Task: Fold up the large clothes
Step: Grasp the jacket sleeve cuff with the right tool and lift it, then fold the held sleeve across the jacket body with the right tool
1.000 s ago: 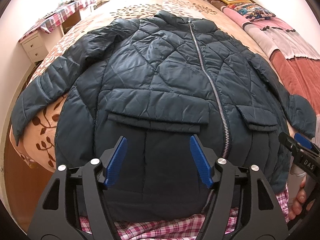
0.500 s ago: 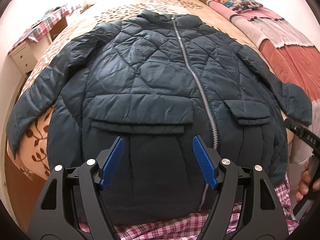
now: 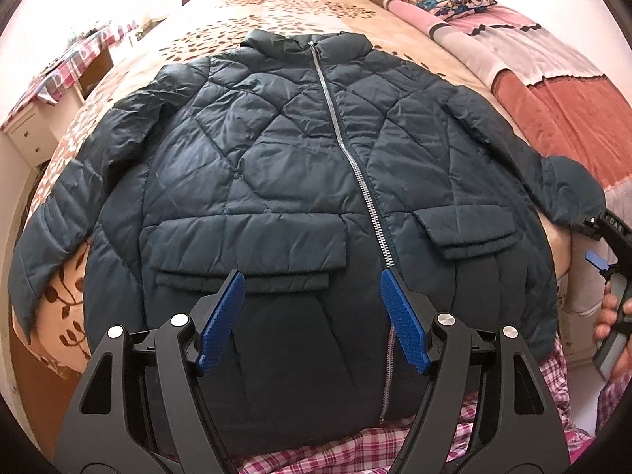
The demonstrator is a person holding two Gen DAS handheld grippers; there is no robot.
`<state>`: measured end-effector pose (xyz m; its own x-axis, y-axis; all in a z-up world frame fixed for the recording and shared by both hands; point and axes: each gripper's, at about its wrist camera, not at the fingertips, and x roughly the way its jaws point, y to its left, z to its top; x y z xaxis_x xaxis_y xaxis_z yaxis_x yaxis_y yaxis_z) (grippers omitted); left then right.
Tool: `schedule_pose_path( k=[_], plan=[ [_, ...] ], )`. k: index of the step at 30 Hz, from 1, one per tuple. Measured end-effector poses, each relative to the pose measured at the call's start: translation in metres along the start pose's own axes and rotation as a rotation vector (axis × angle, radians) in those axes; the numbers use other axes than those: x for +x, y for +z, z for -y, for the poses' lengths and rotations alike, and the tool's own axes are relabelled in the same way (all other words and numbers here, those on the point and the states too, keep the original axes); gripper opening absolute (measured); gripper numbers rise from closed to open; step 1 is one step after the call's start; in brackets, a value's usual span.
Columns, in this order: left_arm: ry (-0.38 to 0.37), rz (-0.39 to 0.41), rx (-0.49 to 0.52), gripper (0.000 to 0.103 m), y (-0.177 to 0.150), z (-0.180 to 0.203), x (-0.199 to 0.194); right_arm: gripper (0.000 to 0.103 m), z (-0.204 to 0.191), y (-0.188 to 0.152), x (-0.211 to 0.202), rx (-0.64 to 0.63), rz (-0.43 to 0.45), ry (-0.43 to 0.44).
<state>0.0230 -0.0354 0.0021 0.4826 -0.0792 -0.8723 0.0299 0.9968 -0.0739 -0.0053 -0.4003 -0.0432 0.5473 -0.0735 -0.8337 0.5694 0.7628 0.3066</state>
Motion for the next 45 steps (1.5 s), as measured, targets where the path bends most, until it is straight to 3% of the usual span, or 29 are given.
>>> schedule_pose_path(
  k=[5, 10, 12, 13, 15, 18, 21, 26, 30, 33, 40, 45],
  plan=[
    [0.007, -0.008, 0.003, 0.071, -0.002, 0.001, 0.001, 0.086, 0.036, 0.021, 0.016, 0.163, -0.004, 0.032],
    [0.014, -0.011, -0.001, 0.071, -0.003, -0.001, 0.002, 0.079, 0.060, 0.039, 0.028, 0.298, 0.024, 0.097],
    [0.013, -0.015, -0.007, 0.071, -0.005, -0.003, 0.003, 0.059, 0.059, 0.044, 0.034, 0.307, 0.031, 0.107],
    [0.011, -0.017, -0.011, 0.071, -0.005, -0.004, 0.004, 0.056, 0.059, 0.046, 0.038, 0.312, 0.028, 0.115],
    [0.008, -0.019, -0.018, 0.071, -0.006, -0.006, 0.005, 0.033, 0.059, 0.048, 0.039, 0.315, 0.043, 0.101],
    [-0.002, -0.017, -0.030, 0.071, -0.006, -0.009, 0.006, 0.017, 0.051, 0.050, 0.032, 0.274, 0.081, 0.080],
    [-0.013, -0.017, -0.044, 0.071, -0.006, -0.014, 0.008, 0.012, 0.028, 0.056, 0.014, 0.148, 0.158, 0.033],
    [-0.027, 0.004, -0.086, 0.071, -0.006, -0.027, 0.007, 0.011, -0.045, 0.078, -0.030, -0.118, 0.339, 0.036],
    [-0.033, 0.018, -0.128, 0.071, -0.006, -0.043, 0.008, 0.011, -0.128, 0.085, -0.061, -0.331, 0.459, 0.104],
    [-0.033, 0.032, -0.160, 0.071, -0.006, -0.056, 0.007, 0.011, -0.203, 0.073, -0.072, -0.499, 0.506, 0.208],
    [-0.016, 0.068, -0.241, 0.071, -0.009, -0.092, 0.002, 0.011, -0.349, -0.003, -0.052, -0.803, 0.432, 0.442],
    [0.000, 0.073, -0.300, 0.071, -0.016, -0.119, 0.001, 0.011, -0.413, -0.081, -0.008, -0.994, 0.305, 0.477]
  ],
)
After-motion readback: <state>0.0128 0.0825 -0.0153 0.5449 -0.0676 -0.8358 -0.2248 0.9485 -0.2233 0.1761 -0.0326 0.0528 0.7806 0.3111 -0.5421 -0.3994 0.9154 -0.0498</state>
